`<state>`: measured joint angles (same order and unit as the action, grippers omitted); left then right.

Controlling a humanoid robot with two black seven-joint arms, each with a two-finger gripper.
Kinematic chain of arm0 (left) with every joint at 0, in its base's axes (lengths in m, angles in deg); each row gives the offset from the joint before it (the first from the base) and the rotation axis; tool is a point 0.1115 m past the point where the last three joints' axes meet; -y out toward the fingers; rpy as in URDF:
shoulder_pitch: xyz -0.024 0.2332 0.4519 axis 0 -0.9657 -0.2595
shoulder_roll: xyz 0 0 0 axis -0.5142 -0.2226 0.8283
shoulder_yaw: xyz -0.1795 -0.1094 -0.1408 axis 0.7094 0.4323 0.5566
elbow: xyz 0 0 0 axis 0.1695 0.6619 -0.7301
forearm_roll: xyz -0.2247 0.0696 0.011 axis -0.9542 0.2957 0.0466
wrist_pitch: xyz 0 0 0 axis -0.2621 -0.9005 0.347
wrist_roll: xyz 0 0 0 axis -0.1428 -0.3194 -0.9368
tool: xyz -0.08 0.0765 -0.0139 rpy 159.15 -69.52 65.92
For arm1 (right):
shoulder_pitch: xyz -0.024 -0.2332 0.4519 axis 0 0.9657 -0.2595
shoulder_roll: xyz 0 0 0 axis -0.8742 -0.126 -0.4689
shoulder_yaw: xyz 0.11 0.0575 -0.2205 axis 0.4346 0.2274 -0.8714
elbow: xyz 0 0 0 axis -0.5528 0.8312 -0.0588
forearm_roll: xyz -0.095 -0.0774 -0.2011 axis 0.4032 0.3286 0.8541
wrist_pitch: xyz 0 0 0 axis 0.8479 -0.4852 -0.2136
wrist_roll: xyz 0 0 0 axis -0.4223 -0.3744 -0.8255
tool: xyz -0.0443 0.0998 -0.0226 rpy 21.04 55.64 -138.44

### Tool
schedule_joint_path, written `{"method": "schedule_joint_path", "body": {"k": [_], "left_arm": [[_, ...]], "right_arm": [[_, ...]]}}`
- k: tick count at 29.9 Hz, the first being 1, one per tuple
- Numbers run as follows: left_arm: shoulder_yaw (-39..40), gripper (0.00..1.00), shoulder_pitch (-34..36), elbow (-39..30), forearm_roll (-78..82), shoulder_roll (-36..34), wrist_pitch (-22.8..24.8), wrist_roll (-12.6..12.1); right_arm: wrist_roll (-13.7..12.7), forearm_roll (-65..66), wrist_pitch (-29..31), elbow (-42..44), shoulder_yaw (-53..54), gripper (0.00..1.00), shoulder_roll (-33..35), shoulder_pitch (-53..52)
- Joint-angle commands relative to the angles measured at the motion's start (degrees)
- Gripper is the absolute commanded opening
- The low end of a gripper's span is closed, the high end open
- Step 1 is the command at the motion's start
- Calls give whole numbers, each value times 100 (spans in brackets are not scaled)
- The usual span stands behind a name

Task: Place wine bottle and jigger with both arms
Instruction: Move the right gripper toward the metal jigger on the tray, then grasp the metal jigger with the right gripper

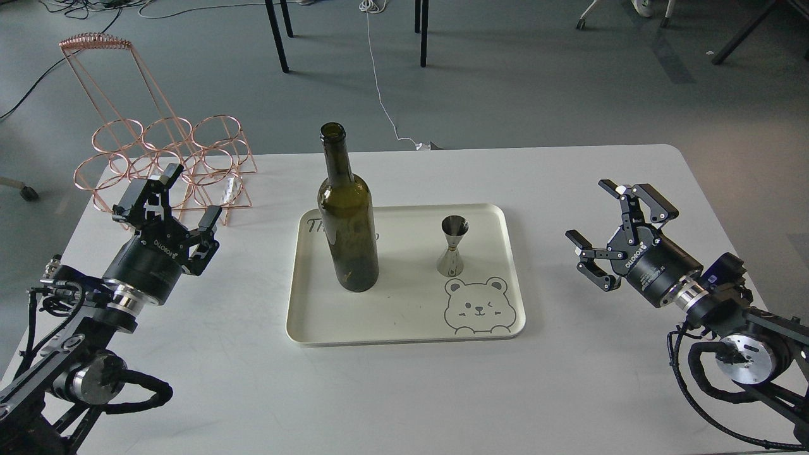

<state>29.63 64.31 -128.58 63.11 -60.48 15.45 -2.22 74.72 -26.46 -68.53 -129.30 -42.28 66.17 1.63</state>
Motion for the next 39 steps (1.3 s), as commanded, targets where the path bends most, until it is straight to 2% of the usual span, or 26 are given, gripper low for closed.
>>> {"method": "schedule_joint_path", "body": {"k": [1, 6, 10, 12, 14, 21, 27, 32, 39], "left_arm": [[-79, 98, -7, -62, 0, -25, 52, 1], [-272, 98, 28, -71, 9, -113, 140, 106], [-255, 98, 54, -62, 0, -271, 728, 200], [-272, 98, 89, -62, 17, -324, 800, 200], [-281, 98, 133, -62, 79, -420, 791, 200], [-228, 98, 133, -62, 176, -526, 782, 200], [-246, 98, 133, -71, 176, -491, 774, 200], [-237, 98, 133, -71, 176, -500, 782, 200], [-220, 98, 133, -194, 176, -500, 774, 200]], "right_arm": [[0, 3, 0, 2, 6, 99, 20, 16], [0, 844, -35, 1, 76, 99, 178, 78], [0, 2196, -70, -33, 304, 99, 520, 26], [0, 3144, -236, -112, 418, 99, 696, -1], [0, 4164, -779, -279, 603, 99, 767, -1], [0, 7653, -3363, -359, 490, 99, 575, 52], [0, 9782, -4612, 105, -55, 99, -92, 17], [0, 11022, -4619, 827, -56, 99, -814, -123], [0, 11287, -4619, 1503, -99, 99, -1455, -422]]}}
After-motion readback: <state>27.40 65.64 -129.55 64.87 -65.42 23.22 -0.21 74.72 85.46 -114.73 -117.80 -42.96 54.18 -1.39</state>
